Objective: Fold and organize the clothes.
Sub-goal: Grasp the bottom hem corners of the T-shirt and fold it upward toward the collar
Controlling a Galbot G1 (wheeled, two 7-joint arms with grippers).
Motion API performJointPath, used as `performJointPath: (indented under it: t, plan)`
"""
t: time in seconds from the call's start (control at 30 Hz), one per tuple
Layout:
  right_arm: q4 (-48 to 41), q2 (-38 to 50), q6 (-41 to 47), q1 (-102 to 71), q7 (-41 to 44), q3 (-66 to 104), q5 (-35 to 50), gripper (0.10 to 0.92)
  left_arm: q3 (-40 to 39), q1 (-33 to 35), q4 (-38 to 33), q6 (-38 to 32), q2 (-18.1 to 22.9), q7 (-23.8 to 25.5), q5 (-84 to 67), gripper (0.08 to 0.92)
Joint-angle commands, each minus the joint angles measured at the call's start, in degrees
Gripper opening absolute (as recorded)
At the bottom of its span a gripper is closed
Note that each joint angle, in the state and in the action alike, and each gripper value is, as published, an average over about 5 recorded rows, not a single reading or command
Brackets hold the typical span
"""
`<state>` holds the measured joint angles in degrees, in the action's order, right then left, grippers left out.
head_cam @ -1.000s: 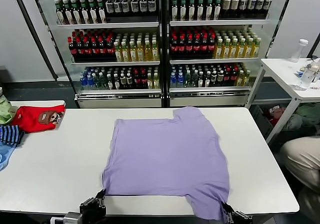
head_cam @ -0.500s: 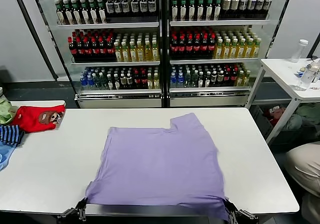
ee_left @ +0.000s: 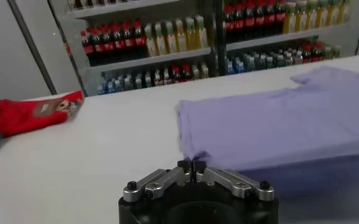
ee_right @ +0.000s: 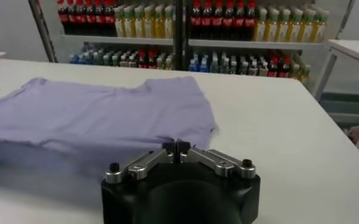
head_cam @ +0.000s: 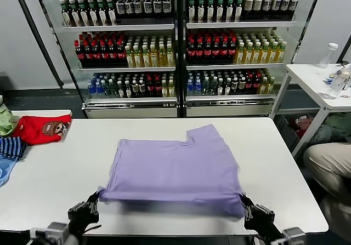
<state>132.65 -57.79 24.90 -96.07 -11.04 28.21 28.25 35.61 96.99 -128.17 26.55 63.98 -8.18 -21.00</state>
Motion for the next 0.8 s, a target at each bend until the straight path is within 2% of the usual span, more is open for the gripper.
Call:
performJointPath:
  t: [0.03,0.3,0.4,0.63,0.8]
  plan:
    - [-7.36,-0.04,1.95,10.92,-1.14,-4.14,-0.13,0.122,-4.79,-14.90,10.16,0.32,1.69,3.10,1.47,0.090]
    - [-11.06,-0.92,2.67,13.73,-1.20,-6.94,-0.41,0.122,-4.74,-17.04,13.47,0.59,1.02,4.93,1.97,0.090]
    - [-12.77,-2.05,3.16,14.49,-1.01,-8.75,-1.14,0.134,-5.11,-17.41,15.27,1.00,0.93,5.52,2.84,0.115]
    - [-12.91,-3.87,3.24,14.23,-0.93,-9.43,-2.22,0.306,-4.80,-15.21,16.46,0.04,0.86,6.43,4.18,0.306]
    - [-5.12,-2.63,3.43,5.84,-0.62,-1.99,-1.29,0.453,-1.61,-8.52,8.18,0.53,-0.71,4.05,0.28,0.444]
